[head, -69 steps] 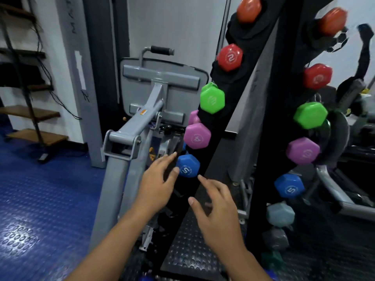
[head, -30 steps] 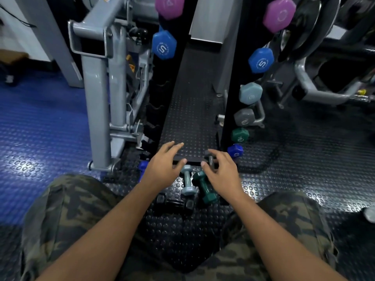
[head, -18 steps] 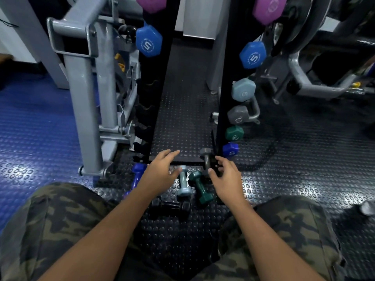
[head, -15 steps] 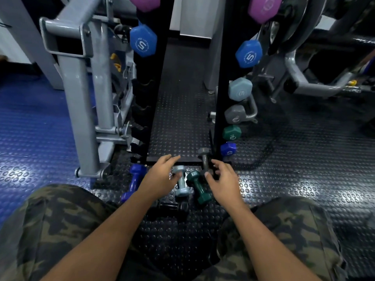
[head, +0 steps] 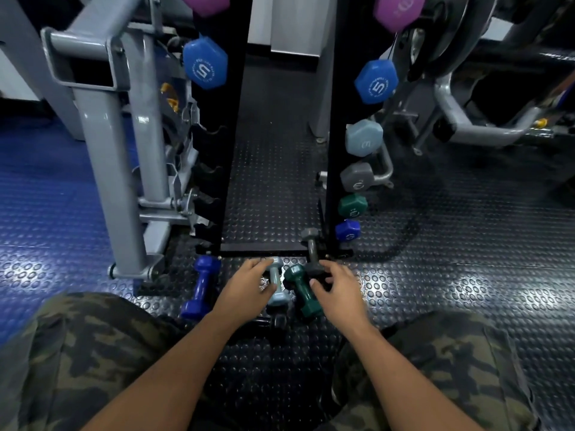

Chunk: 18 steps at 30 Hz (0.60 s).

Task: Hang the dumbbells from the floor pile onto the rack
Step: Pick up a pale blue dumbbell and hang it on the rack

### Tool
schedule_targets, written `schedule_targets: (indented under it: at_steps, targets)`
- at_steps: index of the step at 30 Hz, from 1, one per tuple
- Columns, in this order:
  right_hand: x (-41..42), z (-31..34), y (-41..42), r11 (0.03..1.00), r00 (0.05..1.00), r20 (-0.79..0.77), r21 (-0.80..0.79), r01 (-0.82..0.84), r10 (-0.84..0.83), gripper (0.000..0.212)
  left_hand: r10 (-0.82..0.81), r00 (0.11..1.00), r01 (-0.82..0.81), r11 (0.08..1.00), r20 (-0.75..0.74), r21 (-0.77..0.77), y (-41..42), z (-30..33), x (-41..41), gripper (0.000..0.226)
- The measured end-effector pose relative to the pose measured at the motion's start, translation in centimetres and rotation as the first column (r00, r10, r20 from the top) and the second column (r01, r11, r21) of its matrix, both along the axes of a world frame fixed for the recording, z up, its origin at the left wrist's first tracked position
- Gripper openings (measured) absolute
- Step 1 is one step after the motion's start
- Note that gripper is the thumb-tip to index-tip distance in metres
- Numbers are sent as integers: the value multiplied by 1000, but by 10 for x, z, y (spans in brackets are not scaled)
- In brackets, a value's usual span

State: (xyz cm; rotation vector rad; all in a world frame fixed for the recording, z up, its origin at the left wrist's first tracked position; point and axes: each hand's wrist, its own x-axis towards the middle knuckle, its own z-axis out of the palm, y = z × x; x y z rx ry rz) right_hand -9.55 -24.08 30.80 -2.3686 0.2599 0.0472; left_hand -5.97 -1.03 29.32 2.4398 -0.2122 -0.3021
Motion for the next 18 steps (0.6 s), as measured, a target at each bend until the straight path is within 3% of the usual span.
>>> schedule_targets:
  at_steps: [12, 18]
  targets:
    - [22, -54, 16, 1000, 978, -206, 20, -18, 22, 51, 48, 986, -35, 996, -162, 83, 20, -35, 18, 64]
    - [55, -113, 39, 999, 946, -324, 49, -12, 27, 50, 57, 980, -32, 991, -191, 131, 13, -82, 64, 62]
